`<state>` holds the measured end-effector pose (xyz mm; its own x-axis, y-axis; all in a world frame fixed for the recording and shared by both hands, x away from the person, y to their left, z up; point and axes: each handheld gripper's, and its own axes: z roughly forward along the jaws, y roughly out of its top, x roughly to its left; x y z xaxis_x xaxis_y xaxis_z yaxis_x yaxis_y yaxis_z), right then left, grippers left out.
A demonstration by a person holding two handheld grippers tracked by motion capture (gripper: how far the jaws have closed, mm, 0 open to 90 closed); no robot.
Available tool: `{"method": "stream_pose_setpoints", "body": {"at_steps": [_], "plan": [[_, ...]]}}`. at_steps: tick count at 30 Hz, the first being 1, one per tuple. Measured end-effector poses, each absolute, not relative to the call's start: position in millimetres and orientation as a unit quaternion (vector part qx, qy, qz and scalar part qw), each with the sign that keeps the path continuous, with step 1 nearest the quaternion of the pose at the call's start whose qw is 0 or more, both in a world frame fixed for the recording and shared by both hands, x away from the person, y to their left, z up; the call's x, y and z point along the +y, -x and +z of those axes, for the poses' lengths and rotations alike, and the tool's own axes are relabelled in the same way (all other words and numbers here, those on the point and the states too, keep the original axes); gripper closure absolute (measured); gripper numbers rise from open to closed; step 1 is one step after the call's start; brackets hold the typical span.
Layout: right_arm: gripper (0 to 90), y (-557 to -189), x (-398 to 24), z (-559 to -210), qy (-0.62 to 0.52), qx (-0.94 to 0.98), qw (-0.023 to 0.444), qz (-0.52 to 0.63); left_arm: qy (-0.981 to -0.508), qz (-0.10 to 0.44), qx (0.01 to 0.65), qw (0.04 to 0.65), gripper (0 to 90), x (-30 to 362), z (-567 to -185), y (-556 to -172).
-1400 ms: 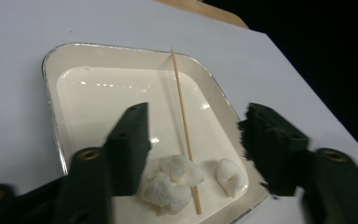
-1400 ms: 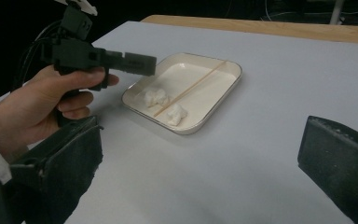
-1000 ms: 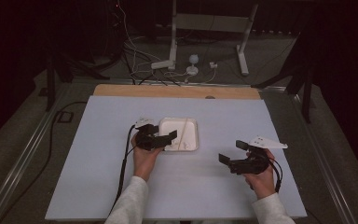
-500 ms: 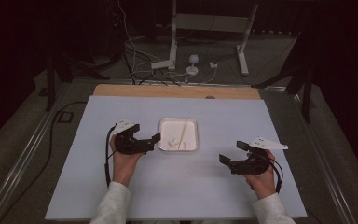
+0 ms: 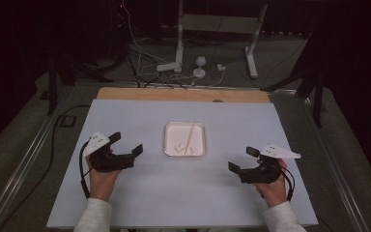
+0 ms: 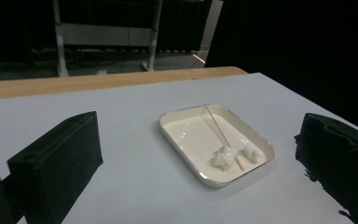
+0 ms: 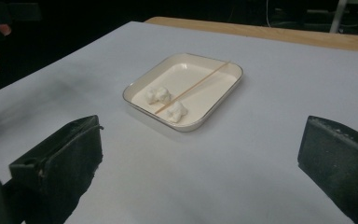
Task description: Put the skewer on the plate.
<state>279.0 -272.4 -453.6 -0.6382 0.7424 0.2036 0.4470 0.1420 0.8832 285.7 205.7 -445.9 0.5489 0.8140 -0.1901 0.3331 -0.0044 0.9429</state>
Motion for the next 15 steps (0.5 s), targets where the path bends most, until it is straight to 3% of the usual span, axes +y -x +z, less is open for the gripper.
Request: {"method": "stream_pose_setpoints", "body": {"at_steps": [15], "plan": [[0.0, -271, -286, -462, -0.4, 0.734, 0.176, 0.52, -0.662, 0.251, 0.428, 0.562, 0.5, 230, -452, -262]]}}
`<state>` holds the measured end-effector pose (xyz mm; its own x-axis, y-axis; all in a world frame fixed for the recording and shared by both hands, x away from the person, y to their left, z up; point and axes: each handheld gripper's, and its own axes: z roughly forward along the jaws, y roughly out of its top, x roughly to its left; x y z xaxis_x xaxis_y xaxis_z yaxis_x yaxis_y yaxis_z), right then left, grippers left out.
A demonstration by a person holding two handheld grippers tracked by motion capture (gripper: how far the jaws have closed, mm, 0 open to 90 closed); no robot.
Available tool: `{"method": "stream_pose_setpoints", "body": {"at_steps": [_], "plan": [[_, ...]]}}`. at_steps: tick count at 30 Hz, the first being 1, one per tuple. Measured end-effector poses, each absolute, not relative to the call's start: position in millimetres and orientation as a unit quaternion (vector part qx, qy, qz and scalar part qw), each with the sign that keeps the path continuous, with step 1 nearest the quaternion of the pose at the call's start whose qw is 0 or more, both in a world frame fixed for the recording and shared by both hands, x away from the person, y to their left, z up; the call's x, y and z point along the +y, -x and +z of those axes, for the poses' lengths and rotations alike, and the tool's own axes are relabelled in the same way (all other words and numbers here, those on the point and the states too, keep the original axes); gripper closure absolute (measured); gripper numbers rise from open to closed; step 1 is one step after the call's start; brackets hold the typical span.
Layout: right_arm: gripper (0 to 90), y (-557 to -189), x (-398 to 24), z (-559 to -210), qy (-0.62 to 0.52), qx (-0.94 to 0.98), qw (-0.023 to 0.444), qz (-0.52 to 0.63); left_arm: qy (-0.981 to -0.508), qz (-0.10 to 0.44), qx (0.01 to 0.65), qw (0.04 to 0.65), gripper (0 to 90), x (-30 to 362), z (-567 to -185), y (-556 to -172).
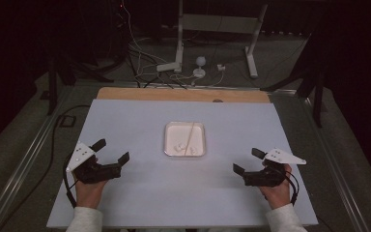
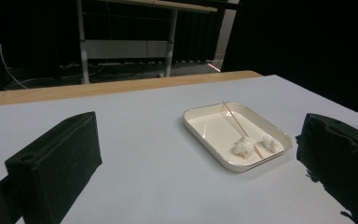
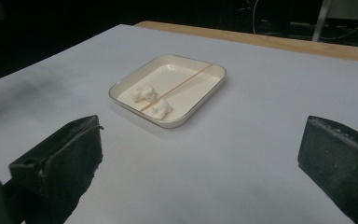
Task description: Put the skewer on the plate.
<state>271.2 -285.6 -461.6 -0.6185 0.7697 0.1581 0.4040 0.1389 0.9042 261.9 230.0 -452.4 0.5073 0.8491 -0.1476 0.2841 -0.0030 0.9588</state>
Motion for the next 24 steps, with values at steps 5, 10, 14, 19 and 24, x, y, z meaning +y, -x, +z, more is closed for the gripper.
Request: {"method": "stream_pose_setpoints", "body": {"at_steps": [5, 10, 14, 19, 24], "plan": [[0.0, -269, -291, -464, -0.398, 0.73, 0.19, 0.523, -0.66, 0.253, 0.432, 0.56, 0.5, 234, -456, -260], [0.0, -269, -296, -466, -0.402, 0.724, 0.193, 0.526, -0.657, 0.258, 0.436, 0.558, 0.5, 239, -458, -256], [0.0, -269, -300, -467, -0.402, 0.721, 0.202, 0.526, -0.657, 0.261, 0.439, 0.554, 0.5, 244, -461, -253], [0.0, -270, -301, -469, -0.404, 0.722, 0.203, 0.524, -0.655, 0.262, 0.442, 0.555, 0.5, 248, -462, -253], [0.0, -271, -301, -473, -0.405, 0.725, 0.209, 0.517, -0.654, 0.26, 0.444, 0.554, 0.5, 251, -463, -254]]}}
